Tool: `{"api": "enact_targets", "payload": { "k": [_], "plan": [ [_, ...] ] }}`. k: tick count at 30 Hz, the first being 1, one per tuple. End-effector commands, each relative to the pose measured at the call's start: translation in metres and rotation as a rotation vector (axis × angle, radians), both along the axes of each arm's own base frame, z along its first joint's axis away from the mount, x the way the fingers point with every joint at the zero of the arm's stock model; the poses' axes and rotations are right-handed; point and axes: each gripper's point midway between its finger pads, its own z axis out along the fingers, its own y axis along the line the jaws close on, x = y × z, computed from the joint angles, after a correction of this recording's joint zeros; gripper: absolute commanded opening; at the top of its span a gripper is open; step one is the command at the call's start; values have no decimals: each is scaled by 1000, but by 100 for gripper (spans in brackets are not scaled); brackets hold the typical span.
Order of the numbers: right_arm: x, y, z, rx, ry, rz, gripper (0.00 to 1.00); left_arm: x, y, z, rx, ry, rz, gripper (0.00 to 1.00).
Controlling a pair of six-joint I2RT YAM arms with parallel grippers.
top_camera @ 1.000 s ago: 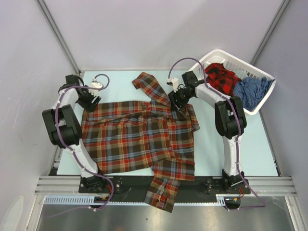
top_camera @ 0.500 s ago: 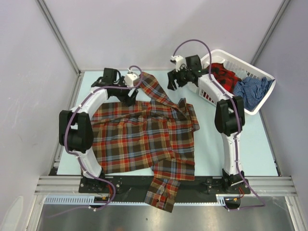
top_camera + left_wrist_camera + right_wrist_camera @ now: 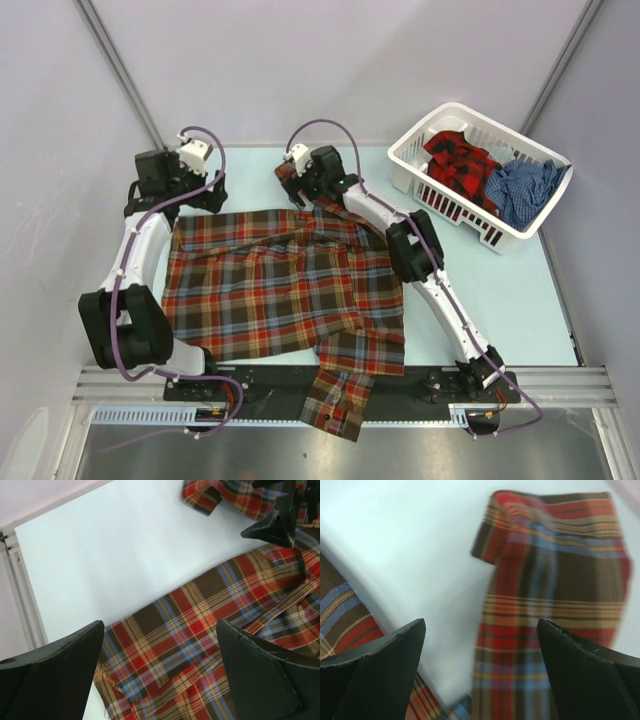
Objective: Fold and stack the long sleeve shirts
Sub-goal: Fold the shirt
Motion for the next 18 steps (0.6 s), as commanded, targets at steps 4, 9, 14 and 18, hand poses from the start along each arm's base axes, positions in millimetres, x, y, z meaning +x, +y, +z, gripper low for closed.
{"api": "enact_targets", "payload": {
  "k": [4,9,14,18],
  "plan": [
    [41,23,36,89,-274,-73,98,-22,0,-10,4,-2,-27,99],
    [61,16,32,93,-364,-160,84,-24,3,-4,14,-16,-21,99],
    [68,16,32,55,-460,-173,62,-20,8,-3,10,-13,-12,99],
    [70,12,41,53,-468,-166,0,-16,12,0,5,-12,-7,99]
  ]
}}
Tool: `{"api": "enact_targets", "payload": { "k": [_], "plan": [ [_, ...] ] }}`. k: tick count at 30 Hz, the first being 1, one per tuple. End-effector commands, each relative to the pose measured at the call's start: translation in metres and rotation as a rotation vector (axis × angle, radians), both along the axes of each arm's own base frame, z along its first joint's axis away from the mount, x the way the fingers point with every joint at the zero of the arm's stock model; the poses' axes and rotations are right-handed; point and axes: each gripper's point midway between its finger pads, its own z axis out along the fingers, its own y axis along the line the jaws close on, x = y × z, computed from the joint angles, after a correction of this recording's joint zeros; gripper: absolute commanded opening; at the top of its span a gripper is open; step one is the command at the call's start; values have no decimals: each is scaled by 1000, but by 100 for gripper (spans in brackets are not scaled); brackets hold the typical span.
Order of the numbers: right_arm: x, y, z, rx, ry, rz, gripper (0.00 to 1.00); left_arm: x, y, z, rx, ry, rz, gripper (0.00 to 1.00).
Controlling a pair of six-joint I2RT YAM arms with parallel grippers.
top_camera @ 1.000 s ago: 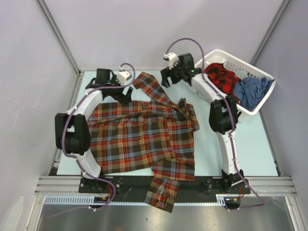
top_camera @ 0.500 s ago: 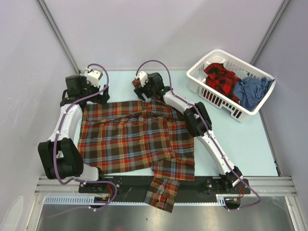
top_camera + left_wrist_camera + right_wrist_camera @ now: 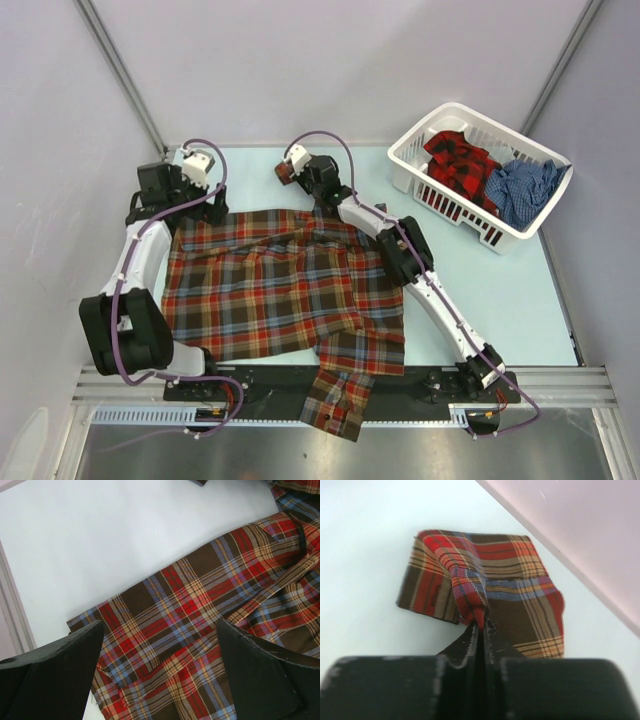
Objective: Fold and stack the long sleeve shirts
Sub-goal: Fold the shirt
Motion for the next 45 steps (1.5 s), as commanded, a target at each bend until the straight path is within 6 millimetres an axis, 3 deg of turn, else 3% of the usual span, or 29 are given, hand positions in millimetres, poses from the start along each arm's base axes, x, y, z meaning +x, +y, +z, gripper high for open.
{"api": "enact_targets", "payload": {
  "k": [1,2,3,4,5,6,9,10,11,12,13,15,16,17,18,19,20,22,23,24,25,26,28,29,33,39,45],
  "plan": [
    [15,1,62,66,-142,-21,0,7,5,29,-2,-69,-16,99],
    [14,-5,62,71,-129,-22,0,5,5,32,-17,-73,-29,99],
    [9,-3,105,123,-162,17,0,5,4,37,-21,-80,-34,99],
    [5,-4,123,153,-161,37,0,4,5,41,-29,-88,-32,99],
    [-3,-3,128,189,-114,74,0,1,2,49,-33,-111,-48,99],
    [-12,-5,180,244,-143,103,0,1,1,58,-35,-129,-55,100],
    [-41,-9,228,369,-38,214,0,-7,-10,90,-54,-239,-91,99],
    [-57,-14,268,411,-51,251,0,-9,-12,99,-73,-266,-84,99],
    [-72,-13,277,436,-4,297,0,-17,-17,115,-109,-297,-78,100],
    [-80,-17,272,437,42,309,0,-22,-23,123,-120,-318,-102,99],
    [-98,-23,303,460,30,339,0,-29,-30,131,-103,-345,-155,99],
    [-119,-30,299,486,136,379,0,-51,-52,152,-113,-407,-284,99],
    [-134,-37,316,505,144,404,0,-57,-63,157,-107,-424,-315,99],
    [-148,-39,320,518,175,445,0,-60,-68,162,-83,-448,-328,99],
    [-153,-45,306,537,249,431,0,-66,-70,169,-53,-486,-314,99],
    [-160,-49,308,552,272,442,0,-70,-82,170,-47,-499,-343,99],
    [-178,-54,325,563,274,490,0,-73,-87,165,-45,-496,-354,100],
    [-190,-65,314,602,350,490,0,-82,-101,167,-45,-516,-383,100],
    [-204,-71,324,617,355,522,0,-86,-111,155,-57,-497,-406,100],
    [-209,-75,324,637,375,526,0,-87,-117,155,-55,-522,-415,100],
    [-216,-78,313,659,433,536,0,-94,-127,160,-67,-555,-411,99],
    [-225,-83,320,677,439,555,0,-97,-132,140,-79,-540,-416,99],
    [-236,-88,309,698,485,583,0,-105,-147,155,-89,-673,-456,100],
    [-245,-90,307,692,502,611,0,-106,-153,141,-96,-667,-474,99],
    [-266,-96,298,676,506,653,0,-96,-177,131,-162,-639,-489,100],
    [-282,-98,290,689,548,713,0,-83,-211,108,-218,-616,-532,99],
    [-296,-99,289,686,545,785,0,-55,-222,105,-251,-577,-503,97]
  ]
}}
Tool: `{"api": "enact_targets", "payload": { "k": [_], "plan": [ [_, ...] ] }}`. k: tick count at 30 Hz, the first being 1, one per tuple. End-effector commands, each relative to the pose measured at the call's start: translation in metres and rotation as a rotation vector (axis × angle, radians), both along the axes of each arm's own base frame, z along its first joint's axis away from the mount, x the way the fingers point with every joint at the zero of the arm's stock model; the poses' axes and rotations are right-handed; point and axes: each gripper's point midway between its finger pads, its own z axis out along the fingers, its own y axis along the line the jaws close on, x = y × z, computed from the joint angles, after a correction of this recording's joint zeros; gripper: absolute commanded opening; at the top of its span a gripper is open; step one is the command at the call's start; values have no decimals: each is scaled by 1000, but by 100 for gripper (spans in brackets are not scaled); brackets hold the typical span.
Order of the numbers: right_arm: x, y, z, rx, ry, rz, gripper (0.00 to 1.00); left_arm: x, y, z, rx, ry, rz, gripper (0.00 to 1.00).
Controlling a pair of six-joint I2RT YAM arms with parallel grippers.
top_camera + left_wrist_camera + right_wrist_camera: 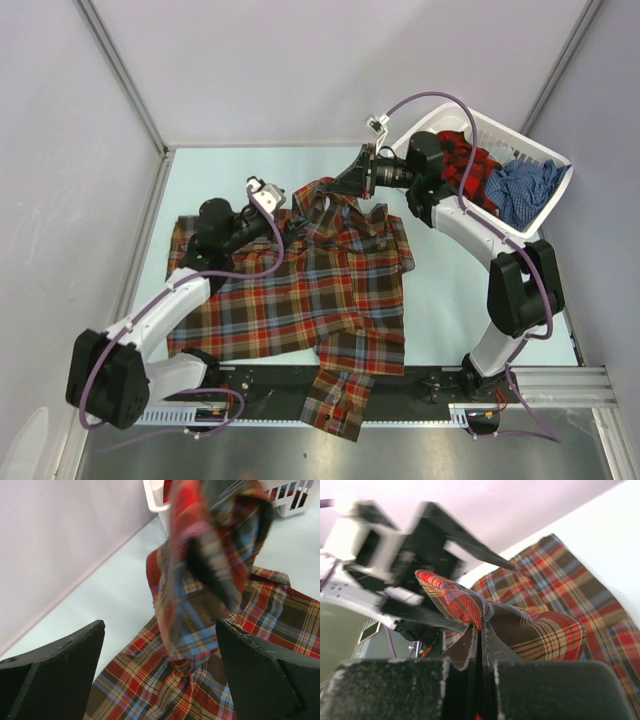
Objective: Fold and stack the long sleeve shirts
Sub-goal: Fold the shirt
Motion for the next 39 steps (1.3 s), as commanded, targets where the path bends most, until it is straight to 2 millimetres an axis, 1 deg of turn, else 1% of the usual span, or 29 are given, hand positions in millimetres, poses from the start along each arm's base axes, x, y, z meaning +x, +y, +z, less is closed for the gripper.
{"api": "enact_targets", "payload": {
  "k": [1,2,3,4,5,6,7,8,9,10,11,12,13,14,15,16,17,20,21,22,23,24,26,29,31,33,36,37,39],
  "plan": [
    [-24,-4,30,64,-111,77,0,18,-10,32,-72,-52,1,88],
    [-25,-5,28,64,-111,82,0,17,-13,40,-67,-58,-19,77],
    [-27,-5,26,64,-115,88,0,14,-17,43,-56,-62,-53,54],
    [-28,-6,21,58,-100,91,0,12,-20,58,-57,-86,-78,40],
    [-30,-8,21,58,-101,92,0,5,-22,49,-16,-36,-112,27],
    [-31,-9,19,55,-97,94,0,-3,-26,50,32,-49,-162,4],
    [-32,-11,16,49,-97,93,0,-15,-28,64,45,-71,-201,0],
    [-35,-14,18,49,-107,90,2,-27,-26,53,81,-16,-222,0],
    [-36,-17,15,35,-90,86,6,-38,-27,52,142,-50,-262,0],
    [-35,-21,13,23,-102,79,13,-55,-25,59,175,-84,-292,0],
    [-36,-24,12,10,-101,77,32,-72,-21,44,236,-23,-326,0],
    [-41,-30,9,-16,-59,73,41,-88,-25,43,284,-59,-375,0],
    [-43,-35,8,-30,-54,71,54,-101,-22,41,308,-61,-394,0],
    [-38,-45,4,-54,-101,47,67,-117,-17,26,359,7,-422,0],
    [-41,-55,-2,-88,-62,20,68,-133,-24,19,408,-3,-479,0],
    [-40,-62,-4,-101,-77,2,68,-149,-20,7,454,54,-511,0],
    [-32,-76,-9,-119,-94,-38,70,-156,-19,-1,491,75,-526,0],
    [-21,-96,-25,-194,-87,-103,72,-196,-28,-19,536,171,-652,0],
    [-15,-104,-31,-222,-61,-138,73,-215,-35,-22,542,195,-716,0],
    [-9,-106,-37,-240,-46,-156,73,-227,-38,-26,554,215,-754,0],
    [-6,-107,-42,-253,-29,-169,72,-248,-46,-31,571,243,-815,0],
    [-1,-107,-45,-263,-20,-186,70,-259,-48,-34,577,261,-846,0],
    [10,-106,-61,-284,29,-213,63,-283,-56,-40,583,322,-917,0],
    [28,-104,-87,-345,80,-270,53,-295,-60,-44,568,400,-953,0],
    [31,-96,-106,-373,121,-252,48,-303,-61,-46,559,459,-988,0],
    [30,-87,-122,-403,153,-240,47,-310,-60,-45,552,495,-1012,0],
    [35,-79,-145,-447,181,-246,43,-292,-66,-38,503,505,-938,0],
    [38,-76,-150,-460,179,-248,42,-267,-65,-39,465,549,-858,0],
    [46,-78,-171,-506,215,-276,42,-245,-64,-35,377,659,-796,0]
  ]
}}
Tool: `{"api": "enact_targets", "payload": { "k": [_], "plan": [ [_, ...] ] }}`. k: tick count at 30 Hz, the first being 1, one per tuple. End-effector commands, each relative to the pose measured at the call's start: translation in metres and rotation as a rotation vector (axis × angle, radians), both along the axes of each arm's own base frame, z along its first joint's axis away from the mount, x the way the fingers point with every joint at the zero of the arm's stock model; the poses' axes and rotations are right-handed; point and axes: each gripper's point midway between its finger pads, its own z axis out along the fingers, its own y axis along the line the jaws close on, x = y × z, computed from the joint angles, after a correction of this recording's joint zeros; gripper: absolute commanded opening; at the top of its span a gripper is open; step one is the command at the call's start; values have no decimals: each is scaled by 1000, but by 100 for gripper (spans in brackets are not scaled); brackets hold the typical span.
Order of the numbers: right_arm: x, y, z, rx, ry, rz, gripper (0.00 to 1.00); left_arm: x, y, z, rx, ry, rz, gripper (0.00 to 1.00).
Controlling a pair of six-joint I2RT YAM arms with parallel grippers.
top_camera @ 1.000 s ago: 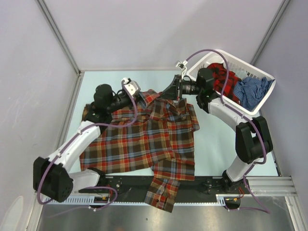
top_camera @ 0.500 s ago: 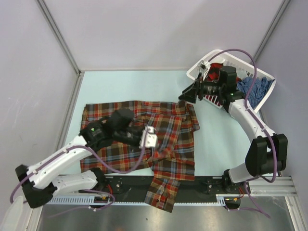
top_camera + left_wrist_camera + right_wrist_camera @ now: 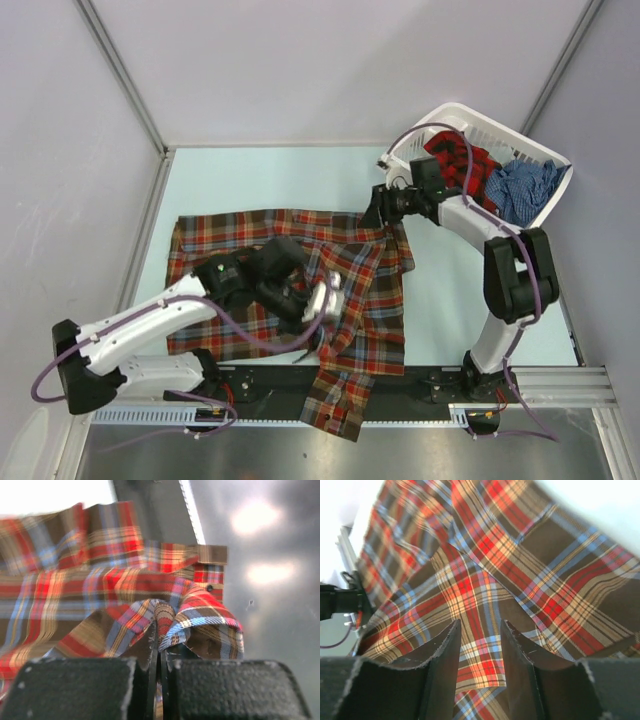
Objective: Fold and stack the long sleeve shirts
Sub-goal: Fold the shirt
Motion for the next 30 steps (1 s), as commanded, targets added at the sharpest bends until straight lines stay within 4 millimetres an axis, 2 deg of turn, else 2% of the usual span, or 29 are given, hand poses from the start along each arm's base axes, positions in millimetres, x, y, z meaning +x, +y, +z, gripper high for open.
{"api": "enact_targets", "payload": {
  "k": [1,2,3,4,6,7,9,10,12,13,14,16,18,19,21,22,24,26,29,30],
  "plan": [
    [26,2,-15,-91,-35,-46,42,68,2,16,-61,217,297,0],
    [37,-4,-20,-131,-39,-87,41,84,5,16,-69,232,354,0],
    [41,-7,-35,-154,-11,-97,41,101,7,15,-92,228,407,0],
    [46,-9,-40,-171,-3,-112,41,129,19,13,-101,229,524,0],
    [60,-24,-63,-275,-13,-146,41,159,29,6,-117,231,624,0],
    [62,-27,-70,-306,-18,-146,41,181,46,2,-120,260,732,0],
    [67,-42,-88,-384,-5,-160,41,204,63,-14,-116,322,825,1],
    [67,-45,-92,-406,-4,-159,41,220,86,-24,-116,359,927,0],
    [66,-52,-98,-455,-1,-157,41,236,108,-37,-132,397,1006,0],
    [65,-54,-99,-468,0,-154,40,244,129,-47,-136,413,1078,0],
    [67,-57,-100,-486,-10,-162,40,245,135,-53,-135,419,1092,0],
    [67,-58,-99,-499,-21,-151,40,251,167,-73,-130,435,1180,0],
    [68,-58,-96,-509,-32,-141,40,250,186,-92,-102,445,1234,0],
    [68,-58,-94,-515,-33,-138,40,253,204,-98,-104,439,1286,0],
    [68,-57,-91,-523,-48,-128,40,251,221,-114,-83,465,1342,1],
    [67,-56,-90,-521,-50,-119,40,252,237,-119,-84,469,1389,1],
    [67,-53,-84,-519,-64,-110,40,251,258,-130,-71,465,1459,2],
    [65,-49,-78,-511,-88,-84,40,250,269,-139,-57,477,1488,4],
    [67,-40,-64,-495,-140,-50,40,249,284,-146,-38,473,1523,14],
    [69,-39,-58,-492,-155,-50,41,249,288,-146,-24,462,1528,29]
  ]
}}
